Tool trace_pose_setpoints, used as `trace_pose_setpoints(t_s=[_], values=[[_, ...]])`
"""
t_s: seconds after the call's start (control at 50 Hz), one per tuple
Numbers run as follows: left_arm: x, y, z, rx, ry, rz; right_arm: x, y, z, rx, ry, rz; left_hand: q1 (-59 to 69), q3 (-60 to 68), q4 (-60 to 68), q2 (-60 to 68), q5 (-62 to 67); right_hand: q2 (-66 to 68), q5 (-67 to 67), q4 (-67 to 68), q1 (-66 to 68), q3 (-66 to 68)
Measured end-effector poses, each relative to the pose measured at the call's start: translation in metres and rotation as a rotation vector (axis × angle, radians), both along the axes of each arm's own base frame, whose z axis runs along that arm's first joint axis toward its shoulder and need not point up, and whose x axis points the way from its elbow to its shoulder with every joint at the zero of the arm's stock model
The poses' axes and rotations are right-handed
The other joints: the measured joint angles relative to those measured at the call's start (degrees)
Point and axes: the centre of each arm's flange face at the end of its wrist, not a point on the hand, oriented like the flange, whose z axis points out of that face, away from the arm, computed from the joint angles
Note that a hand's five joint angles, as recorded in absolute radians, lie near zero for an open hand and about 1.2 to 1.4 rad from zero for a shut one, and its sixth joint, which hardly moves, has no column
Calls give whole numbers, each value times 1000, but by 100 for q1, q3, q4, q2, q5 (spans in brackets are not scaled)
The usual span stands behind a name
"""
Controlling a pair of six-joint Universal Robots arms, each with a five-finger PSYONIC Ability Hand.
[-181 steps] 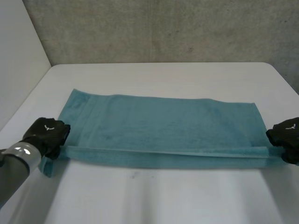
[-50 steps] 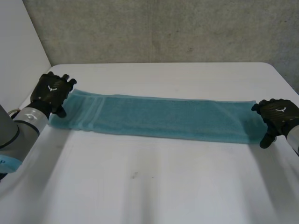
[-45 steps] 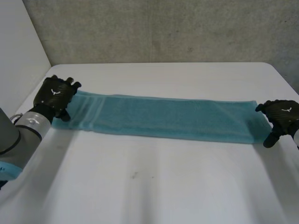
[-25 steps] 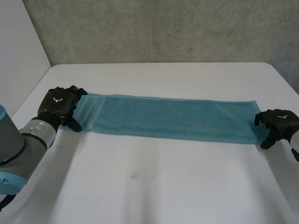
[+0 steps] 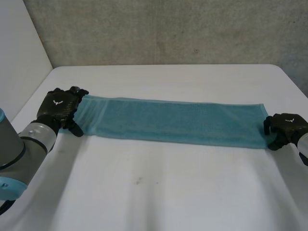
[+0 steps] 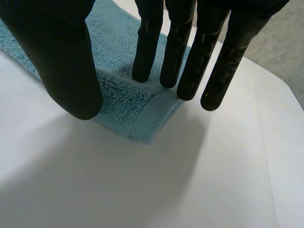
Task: Fold the laundry
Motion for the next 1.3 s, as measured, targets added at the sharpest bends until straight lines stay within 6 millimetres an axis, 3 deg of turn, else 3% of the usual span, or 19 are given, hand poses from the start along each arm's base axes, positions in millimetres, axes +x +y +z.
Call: trace_pose_setpoints(t_s=[0.04, 0.08, 0.18, 0.44, 0.56, 0.66, 0.7, 0.74, 0.8, 0.82, 0.84, 0.9, 0.92, 1.0, 1.14, 1.2, 1.26, 1.28, 1.3], values=[[0, 0, 0, 0, 0, 0, 0, 0, 0, 0, 0, 0, 0, 0, 0, 0, 0, 16, 11, 9, 15, 0], [0, 0, 0, 1, 0, 2, -1, -1, 0, -5, 3, -4, 0, 0, 0, 0, 0, 2024, 2026, 2022, 1560, 1973], [1, 0, 0, 1, 1, 5, -10, -7, 1, -32, 16, -37, 0, 0, 0, 0, 0, 2203, 2173, 2276, 1570, 2206], [3, 0, 5, -12, 5, 13, -113, -45, 44, -206, 220, -377, 0, 0, 0, 0, 0, 2203, 2174, 2291, 1571, 2212], [4, -1, 6, -14, 6, 16, -117, -59, 69, -279, 307, -373, 0, 0, 0, 0, 0, 2203, 2251, 2292, 1571, 2229], [4, 0, 7, -16, 6, 17, -56, -66, 89, -362, 252, -242, 0, 0, 0, 0, 0, 2220, 2275, 2294, 1571, 2233], [4, 0, 7, -18, 6, 18, -2, -61, 101, -410, 182, -131, 0, 0, 0, 0, 0, 2219, 2275, 2294, 1571, 2274], [5, -1, 7, -19, 6, 18, 17, -57, 104, -423, 158, -92, 0, 0, 0, 0, 0, 2219, 2275, 2294, 1571, 2274], [6, -1, 8, -21, 6, 22, 97, -32, 118, -475, 63, 87, 0, 0, 0, 0, 0, 2219, 2275, 2294, 1571, 2274], [6, -1, 8, -21, 6, 22, 97, -32, 118, -475, 63, 87, 0, 0, 0, 0, 0, 2219, 2275, 2294, 1571, 2274], [6, -2, 8, -22, 6, 25, 144, -10, 124, -503, 11, 198, 0, 0, 0, 0, 0, 2220, 2275, 2294, 1571, 2285], [7, -2, 8, -22, 6, 26, 170, 4, 123, -514, -13, 264, 0, 0, 0, 0, 0, 2220, 2275, 2296, 1571, 2285], [8, -3, 8, -22, 6, 29, 217, 29, 117, -537, -53, 382, 0, 0, 0, 0, 0, 2220, 2275, 2297, 1571, 2285], [8, -3, 8, -22, 6, 30, 289, 79, 90, -544, -106, 572, 0, 0, 0, 0, 0, 2220, 2275, 2302, 1571, 2285], [8, -2, 7, -19, 5, 30, 346, 135, 32, -481, -119, 742, 0, 0, 0, 0, 0, 2220, 2276, 2302, 1571, 2285], [8, -1, 6, -17, 4, 28, 351, 143, 22, -464, -116, 760, 0, 0, 0, 0, 0, 2181, 2246, 2261, 1549, 2241], [8, 0, 6, -17, 4, 24, 352, 147, 18, -447, -111, 751, 0, 0, 0, 0, 0, 1227, 1574, 1352, 1003, 1339], [8, 0, 6, -19, 3, 22, 349, 146, 24, -444, -108, 733, 0, 0, 0, 0, 0, -1407, -1075, -1344, -1594, -1355], [8, 0, 6, -19, 3, 22, 349, 146, 24, -444, -108, 733, 0, 0, 0, 0, 0, -1407, -1075, -1344, -1594, -1355]])
